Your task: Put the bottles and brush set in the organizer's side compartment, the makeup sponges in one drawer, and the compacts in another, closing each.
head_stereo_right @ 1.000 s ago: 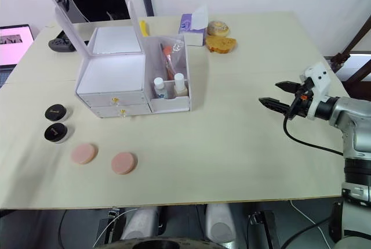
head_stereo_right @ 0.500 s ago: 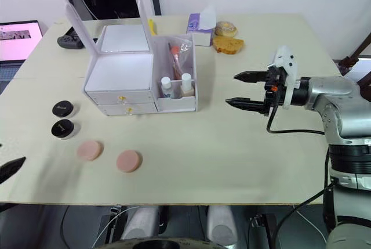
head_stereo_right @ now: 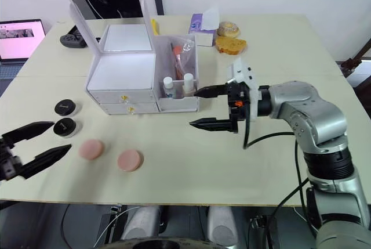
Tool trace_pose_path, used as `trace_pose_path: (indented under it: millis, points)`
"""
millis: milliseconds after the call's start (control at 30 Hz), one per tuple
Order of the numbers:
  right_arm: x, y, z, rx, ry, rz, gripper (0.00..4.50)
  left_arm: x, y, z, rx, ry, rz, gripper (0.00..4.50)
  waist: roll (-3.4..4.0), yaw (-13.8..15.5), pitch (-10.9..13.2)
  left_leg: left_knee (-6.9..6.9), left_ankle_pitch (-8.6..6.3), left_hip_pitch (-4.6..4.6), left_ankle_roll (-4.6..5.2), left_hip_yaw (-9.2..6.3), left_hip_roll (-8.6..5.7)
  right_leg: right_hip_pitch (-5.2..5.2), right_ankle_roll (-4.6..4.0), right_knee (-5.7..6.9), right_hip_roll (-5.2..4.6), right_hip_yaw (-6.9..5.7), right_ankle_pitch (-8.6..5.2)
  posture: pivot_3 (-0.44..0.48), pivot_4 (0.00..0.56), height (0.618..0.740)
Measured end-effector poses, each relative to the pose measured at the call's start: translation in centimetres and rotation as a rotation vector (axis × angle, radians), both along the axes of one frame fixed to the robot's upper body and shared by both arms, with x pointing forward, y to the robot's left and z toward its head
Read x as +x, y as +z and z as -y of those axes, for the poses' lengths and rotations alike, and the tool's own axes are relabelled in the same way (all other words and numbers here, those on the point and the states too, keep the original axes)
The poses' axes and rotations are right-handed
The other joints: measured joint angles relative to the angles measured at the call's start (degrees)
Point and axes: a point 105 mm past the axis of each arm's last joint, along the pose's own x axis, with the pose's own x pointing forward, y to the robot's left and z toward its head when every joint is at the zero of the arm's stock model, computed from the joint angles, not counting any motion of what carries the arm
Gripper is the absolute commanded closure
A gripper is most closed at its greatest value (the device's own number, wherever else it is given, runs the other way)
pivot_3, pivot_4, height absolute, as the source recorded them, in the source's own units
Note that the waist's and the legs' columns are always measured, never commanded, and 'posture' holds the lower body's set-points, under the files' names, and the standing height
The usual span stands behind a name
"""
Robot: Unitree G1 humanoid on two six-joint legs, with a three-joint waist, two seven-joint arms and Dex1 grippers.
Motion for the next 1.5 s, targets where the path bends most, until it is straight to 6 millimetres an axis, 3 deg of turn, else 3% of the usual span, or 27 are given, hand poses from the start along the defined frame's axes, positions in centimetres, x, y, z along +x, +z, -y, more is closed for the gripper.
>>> trace_pose_path:
  millis: [100,233,300,433,667,867,967,1067,1500]
  points:
    - [0.0,0.3,-0.5,0.007,-0.032,0.032,0.06,0.8,-0.5,2.4,-0.066,0.080,0.043,0.03,-0.02,0.17,-0.01,0.00,0.00,-0.01,0.00,0.02,-0.04,0.03,0.11,-0.09,-0.01,0.05,0.07,0.000,0.150,0.740]
    - [-0.2,0.6,-0.9,0.025,-0.043,0.040,0.06,2.2,-2.5,7.2,-0.149,0.144,-0.034,0.03,-0.11,0.52,-0.07,0.07,0.01,-0.01,0.00,-0.02,-0.08,0.08,0.30,-0.10,-0.01,0.06,0.19,0.000,0.150,0.740]
    - [-0.3,0.7,-1.0,0.024,-0.046,0.037,0.06,2.6,-2.8,8.2,-0.180,0.177,-0.047,0.03,-0.13,0.36,-0.09,0.08,0.01,0.00,0.00,0.00,-0.08,0.08,0.28,-0.11,-0.01,0.07,0.20,0.000,0.150,0.740]
    - [-0.1,0.6,-0.7,0.009,-0.073,0.025,0.06,3.4,-3.7,7.6,-0.171,0.332,-0.056,0.03,-0.12,0.21,-0.10,0.04,0.01,0.03,0.01,0.03,-0.03,0.06,0.24,-0.09,0.07,0.08,0.20,0.000,0.150,0.740]
    - [-0.5,1.9,-0.7,0.008,-0.064,0.025,0.06,3.3,-4.5,8.8,-0.179,0.396,0.000,0.03,-0.13,0.42,-0.11,0.01,0.01,-0.08,0.02,0.08,-0.05,0.18,0.03,-0.63,0.05,0.09,0.27,0.000,0.150,0.740]
    - [-0.3,2.6,-0.8,-0.005,-0.069,0.050,0.06,5.5,-5.4,8.0,-0.175,0.505,0.101,0.03,-0.13,0.59,-0.12,0.03,0.01,-0.11,0.02,0.11,-0.05,0.22,0.04,-0.74,0.05,0.08,0.34,0.000,0.150,0.740]
    - [-0.3,2.6,-0.9,-0.011,-0.062,0.051,0.06,6.1,-5.9,8.3,-0.169,0.502,0.117,0.03,-0.14,0.51,-0.12,0.01,-0.01,-0.15,0.04,0.12,-0.05,0.22,0.16,-0.84,0.05,0.08,0.41,0.000,0.150,0.740]
    - [-0.3,2.5,-1.1,-0.019,-0.059,0.049,0.00,6.7,-6.0,9.2,-0.163,0.470,0.139,0.88,-0.13,0.51,-0.12,0.02,-0.01,-0.16,0.06,0.12,-0.05,0.21,0.26,-0.83,0.05,0.08,0.46,0.000,0.150,0.740]
    - [-0.2,3.0,-1.0,-0.031,-0.074,0.080,0.00,8.4,-5.8,9.9,-0.174,0.460,0.196,0.88,-0.14,0.48,-0.13,0.03,-0.01,-0.15,0.06,0.13,-0.05,0.21,0.34,-0.84,0.05,0.08,0.52,0.000,0.150,0.740]
